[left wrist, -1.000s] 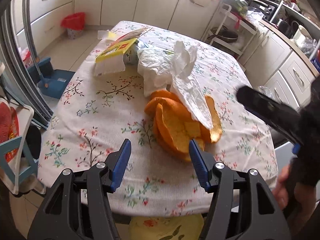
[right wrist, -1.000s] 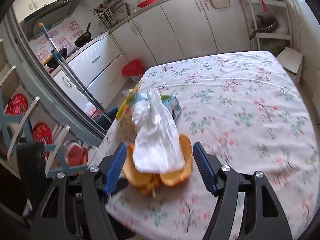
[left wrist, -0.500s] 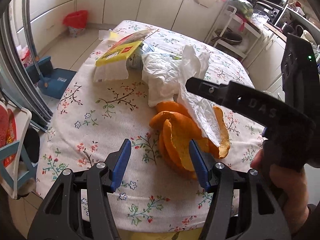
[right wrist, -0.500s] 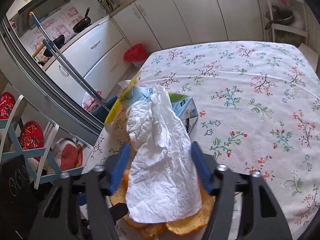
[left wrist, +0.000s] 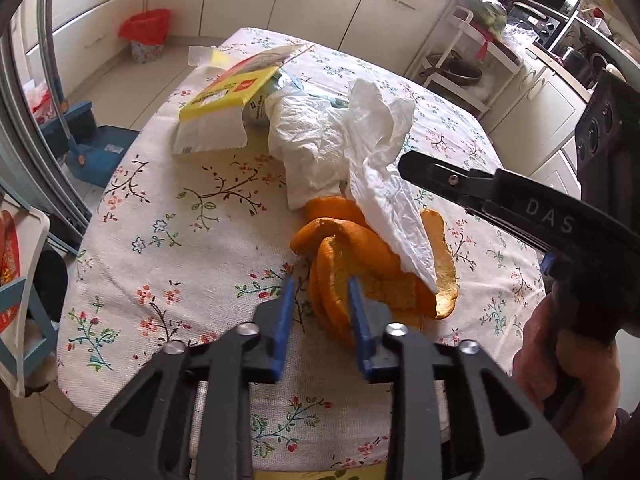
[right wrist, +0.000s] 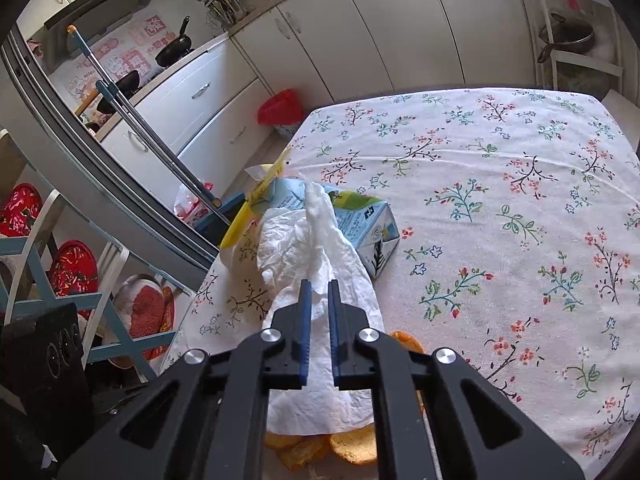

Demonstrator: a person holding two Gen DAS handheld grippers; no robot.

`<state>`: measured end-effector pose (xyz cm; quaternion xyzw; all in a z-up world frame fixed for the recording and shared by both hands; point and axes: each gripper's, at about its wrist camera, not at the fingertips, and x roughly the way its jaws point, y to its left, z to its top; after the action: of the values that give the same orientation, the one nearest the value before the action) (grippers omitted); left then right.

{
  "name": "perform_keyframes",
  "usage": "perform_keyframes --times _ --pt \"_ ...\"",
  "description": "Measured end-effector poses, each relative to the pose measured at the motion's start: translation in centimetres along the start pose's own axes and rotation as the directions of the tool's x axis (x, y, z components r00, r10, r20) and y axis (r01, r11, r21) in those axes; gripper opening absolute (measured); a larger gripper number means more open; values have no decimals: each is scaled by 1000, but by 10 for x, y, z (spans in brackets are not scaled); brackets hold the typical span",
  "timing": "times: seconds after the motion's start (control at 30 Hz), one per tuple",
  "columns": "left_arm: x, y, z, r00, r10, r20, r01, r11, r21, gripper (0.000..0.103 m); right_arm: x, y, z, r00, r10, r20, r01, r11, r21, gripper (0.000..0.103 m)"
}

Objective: Collect trash
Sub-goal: 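Lift the white tissue with the right tool while the left tool approaches an orange peel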

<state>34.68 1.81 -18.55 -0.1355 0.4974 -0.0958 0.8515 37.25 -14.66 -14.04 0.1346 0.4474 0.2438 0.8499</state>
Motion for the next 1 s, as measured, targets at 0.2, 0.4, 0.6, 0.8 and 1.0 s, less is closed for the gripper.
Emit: perform_keyframes --times 0.2,0.4,0.6,0.8,1.0 --pt "0 -5 -1 1000 -13 6 13 1000 22 13 9 2 2 999 -34 7 34 999 13 59" --pt "-1 -10 1 1000 -19 4 19 999 38 10 20 0 3 1000 -20 -13 21 1000 16 53" --pt "-12 -9 2 999 -42 20 42 998 38 8 6 -2 6 1000 4 13 -4 1000 14 9" --pt "-42 1 1 989 -100 107 98 995 21 4 -30 -11 6 994 30 107 -35 998 45 8" --pt "-40 6 -1 995 -49 88 48 999 7 4 -50 -23 2 987 68 146 -83 992 100 8"
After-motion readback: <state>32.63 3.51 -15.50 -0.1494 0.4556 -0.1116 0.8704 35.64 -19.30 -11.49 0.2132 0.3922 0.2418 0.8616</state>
